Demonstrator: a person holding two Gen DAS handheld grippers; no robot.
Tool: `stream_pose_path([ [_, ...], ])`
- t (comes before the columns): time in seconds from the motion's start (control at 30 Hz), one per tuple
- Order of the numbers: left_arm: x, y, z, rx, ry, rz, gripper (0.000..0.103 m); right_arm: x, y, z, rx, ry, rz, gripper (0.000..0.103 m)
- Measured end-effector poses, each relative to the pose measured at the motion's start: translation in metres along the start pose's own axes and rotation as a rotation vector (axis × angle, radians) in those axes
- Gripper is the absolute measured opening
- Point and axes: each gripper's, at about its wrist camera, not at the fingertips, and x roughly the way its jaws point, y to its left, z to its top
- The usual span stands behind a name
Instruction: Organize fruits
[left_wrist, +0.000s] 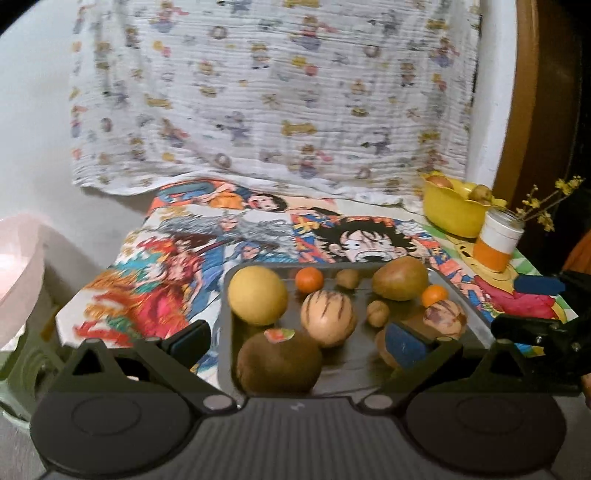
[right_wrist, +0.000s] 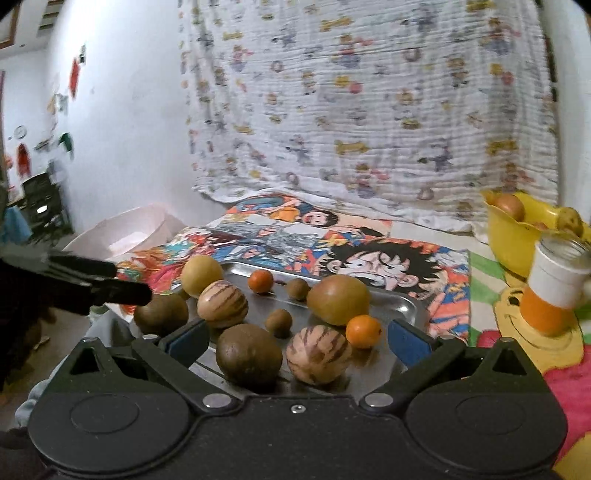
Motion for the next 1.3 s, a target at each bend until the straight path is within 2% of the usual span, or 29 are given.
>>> stream_pose_path([
  [0.2,-0.009,-0.007,-0.018,0.002,-0.016,0.063,0.103,-0.004,0.007,-0.009,0.040,-0.003,-0.069,0.102],
  [0.33,-0.012,-0.008,-0.025,-0.015,-0.010,0.069,0.102,-0.006,0.014,-0.015,0.042,-0.009,-0.134,0.102],
  [0.53,-0.011,-0.007,-0.031,-0.037,0.015,0.065,0.102,-0.006,0.023,-0.023,0.034,-0.026,-0.188,0.102],
  [0.73,-0.012,-0.010,-0.037,-0.033,0.029,0.063,0.102,-0.007,0.027,-0.031,0.078,-0.019,-0.201,0.102],
  [1.3,-0.016,-0.012,-0.040,-0.032,0.030,0.069,0.102,-0.008,0.031,-0.037,0.097,-0.005,-0.189,0.102],
])
